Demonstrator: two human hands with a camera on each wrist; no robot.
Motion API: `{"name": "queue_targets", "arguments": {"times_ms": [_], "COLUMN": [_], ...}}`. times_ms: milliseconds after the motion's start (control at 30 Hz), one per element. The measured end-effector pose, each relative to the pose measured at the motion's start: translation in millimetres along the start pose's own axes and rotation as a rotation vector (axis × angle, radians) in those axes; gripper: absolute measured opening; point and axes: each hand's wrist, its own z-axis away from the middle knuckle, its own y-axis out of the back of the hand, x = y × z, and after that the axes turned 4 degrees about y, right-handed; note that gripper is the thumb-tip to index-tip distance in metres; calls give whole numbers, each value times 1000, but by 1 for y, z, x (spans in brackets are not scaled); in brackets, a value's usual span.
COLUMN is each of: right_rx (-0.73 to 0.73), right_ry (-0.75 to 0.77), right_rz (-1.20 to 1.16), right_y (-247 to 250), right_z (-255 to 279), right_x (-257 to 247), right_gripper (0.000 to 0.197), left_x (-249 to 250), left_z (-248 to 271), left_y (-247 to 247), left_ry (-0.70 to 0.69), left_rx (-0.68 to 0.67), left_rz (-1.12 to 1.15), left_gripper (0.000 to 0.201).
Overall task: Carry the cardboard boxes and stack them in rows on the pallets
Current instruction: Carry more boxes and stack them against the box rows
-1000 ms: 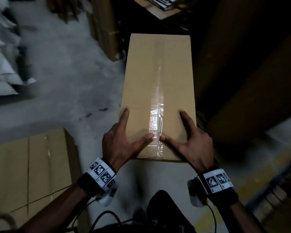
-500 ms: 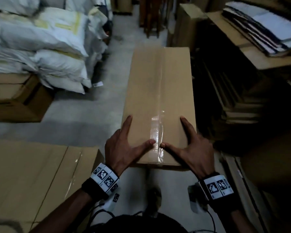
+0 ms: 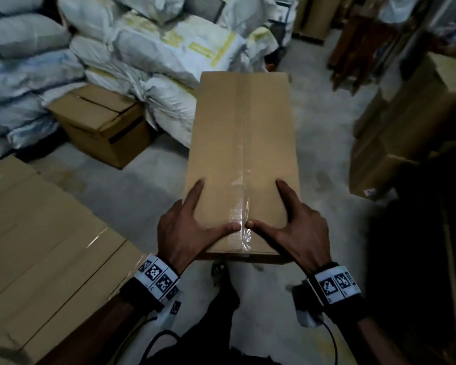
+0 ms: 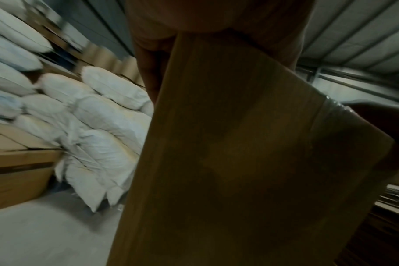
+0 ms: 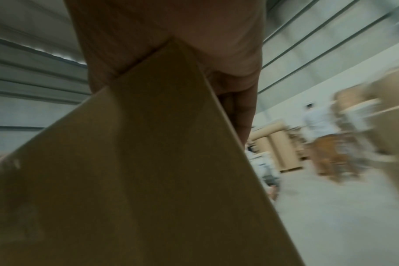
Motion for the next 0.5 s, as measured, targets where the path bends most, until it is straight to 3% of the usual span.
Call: {"name": "queue_targets", "arguments": {"times_ms": [167,300,500], "right_rx": [-62,-103,-240], "right_ry": [147,255,404], "right_rz": [13,42,3], "right_y": [-34,-52,-99], "right_z": [-157,-282,-417], "right_x": [-17,-58,-124], "right_gripper": [119,116,114], "left_x": [-5,-11,-37], "left_z": [-130,-230,-332], "left_y": [-7,12,43], "left_ry": [111,218,394], "left_rx": [73,135,238], "left_rz": [46,89,70], "left_gripper": [128,128,125]}}
